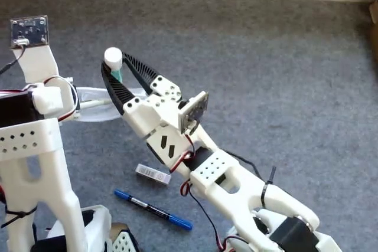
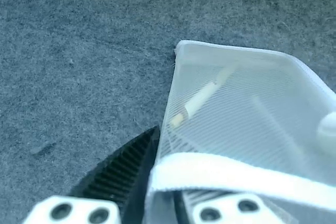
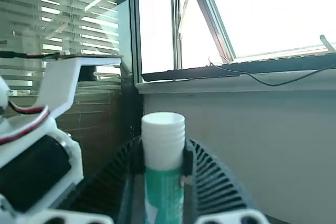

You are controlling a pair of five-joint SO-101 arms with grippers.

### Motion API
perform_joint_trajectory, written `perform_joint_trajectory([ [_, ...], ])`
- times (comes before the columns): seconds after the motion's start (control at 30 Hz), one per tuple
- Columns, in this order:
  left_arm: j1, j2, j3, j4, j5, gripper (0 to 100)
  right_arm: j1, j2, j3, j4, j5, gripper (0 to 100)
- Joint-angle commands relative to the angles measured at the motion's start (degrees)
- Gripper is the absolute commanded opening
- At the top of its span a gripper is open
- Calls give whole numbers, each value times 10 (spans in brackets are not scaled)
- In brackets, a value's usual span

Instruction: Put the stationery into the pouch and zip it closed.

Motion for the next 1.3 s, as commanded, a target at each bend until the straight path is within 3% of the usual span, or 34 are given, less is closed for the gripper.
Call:
perform_joint_trajectory([
  [0.0, 17, 5, 7, -33, -3, 6, -4, 13, 4, -64, 6, 15],
  [0.5, 19, 5, 7, -32, -3, 6, -5, -155, 29, -44, 6, 15],
  [0.77, 19, 5, 7, -32, -3, 6, -57, -251, 69, 15, 6, 15],
  [1.1, 19, 5, 8, -30, -3, 6, -36, -134, 66, 14, 6, 15],
  [1.27, 19, 5, 8, -30, -3, 6, -29, -53, 68, -62, 6, 15],
])
